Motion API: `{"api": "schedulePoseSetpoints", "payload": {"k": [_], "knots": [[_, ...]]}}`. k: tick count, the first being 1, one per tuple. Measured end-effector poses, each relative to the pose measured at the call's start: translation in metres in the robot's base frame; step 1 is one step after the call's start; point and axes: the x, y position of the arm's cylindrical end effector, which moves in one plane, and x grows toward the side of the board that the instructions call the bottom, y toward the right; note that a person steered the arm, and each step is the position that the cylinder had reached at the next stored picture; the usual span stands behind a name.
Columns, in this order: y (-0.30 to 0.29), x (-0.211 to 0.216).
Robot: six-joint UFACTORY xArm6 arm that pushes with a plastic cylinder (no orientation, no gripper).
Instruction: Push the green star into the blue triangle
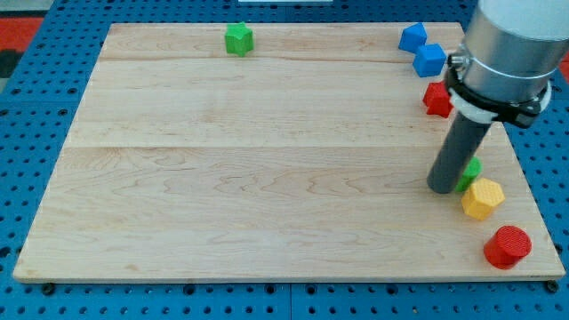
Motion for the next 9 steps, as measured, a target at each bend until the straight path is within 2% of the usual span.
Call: {"api": "schedulePoseSetpoints", "payload": {"k": [1, 2, 4, 6, 8, 9], "knots": [[0.007, 0.002], [-0.043, 0.017], [-0.153, -0.043], [-0.259, -0.086], [-0.331, -0.175], [-0.349, -0.234]]}}
